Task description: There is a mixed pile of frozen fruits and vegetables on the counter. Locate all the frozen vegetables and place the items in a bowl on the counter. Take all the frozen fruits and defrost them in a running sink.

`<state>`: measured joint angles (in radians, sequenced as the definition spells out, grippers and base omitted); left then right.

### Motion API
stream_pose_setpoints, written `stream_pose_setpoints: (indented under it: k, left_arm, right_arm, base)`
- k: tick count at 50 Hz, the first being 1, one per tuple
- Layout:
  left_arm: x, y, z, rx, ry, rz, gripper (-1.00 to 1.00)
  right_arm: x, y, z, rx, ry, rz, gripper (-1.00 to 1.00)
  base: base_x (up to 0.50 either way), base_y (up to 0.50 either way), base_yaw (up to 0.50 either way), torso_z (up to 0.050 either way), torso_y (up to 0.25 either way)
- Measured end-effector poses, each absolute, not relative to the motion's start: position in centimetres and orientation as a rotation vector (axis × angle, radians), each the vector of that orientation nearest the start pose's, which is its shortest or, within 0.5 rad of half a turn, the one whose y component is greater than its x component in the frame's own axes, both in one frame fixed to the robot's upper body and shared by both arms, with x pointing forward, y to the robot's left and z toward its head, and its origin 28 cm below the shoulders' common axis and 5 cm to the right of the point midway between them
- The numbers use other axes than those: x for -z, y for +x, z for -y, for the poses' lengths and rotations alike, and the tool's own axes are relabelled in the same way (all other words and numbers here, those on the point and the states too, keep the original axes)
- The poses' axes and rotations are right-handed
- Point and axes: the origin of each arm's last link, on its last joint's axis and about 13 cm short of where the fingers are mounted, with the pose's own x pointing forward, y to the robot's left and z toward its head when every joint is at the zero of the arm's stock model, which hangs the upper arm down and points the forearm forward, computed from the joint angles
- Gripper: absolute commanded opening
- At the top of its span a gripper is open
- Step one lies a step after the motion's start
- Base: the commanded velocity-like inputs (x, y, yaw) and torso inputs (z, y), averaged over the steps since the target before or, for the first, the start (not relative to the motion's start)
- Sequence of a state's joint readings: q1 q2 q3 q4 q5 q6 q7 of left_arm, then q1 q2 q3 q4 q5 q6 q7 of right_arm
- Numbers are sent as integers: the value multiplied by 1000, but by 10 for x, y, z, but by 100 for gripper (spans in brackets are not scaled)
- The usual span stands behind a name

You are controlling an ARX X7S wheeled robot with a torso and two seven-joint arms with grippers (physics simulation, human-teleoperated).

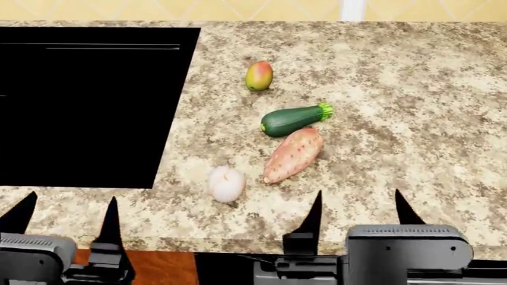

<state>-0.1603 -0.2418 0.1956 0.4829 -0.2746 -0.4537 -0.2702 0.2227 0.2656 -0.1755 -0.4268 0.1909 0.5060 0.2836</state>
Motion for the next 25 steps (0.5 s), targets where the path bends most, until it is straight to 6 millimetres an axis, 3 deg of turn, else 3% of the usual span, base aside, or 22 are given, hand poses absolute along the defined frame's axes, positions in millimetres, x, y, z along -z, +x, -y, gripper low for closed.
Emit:
stream_pose_setpoints:
  k: [10, 25]
  left_arm:
    - [-161, 245, -196, 128, 30, 162, 100]
    - [-181, 253, -202, 143, 64, 152, 100]
  right_arm:
    - [-167, 253, 117, 52, -129, 99, 100]
    - [-184, 248, 132, 61, -138, 87, 100]
  base:
    - [0, 0, 0, 0, 0]
    - [156, -13, 0, 0, 0]
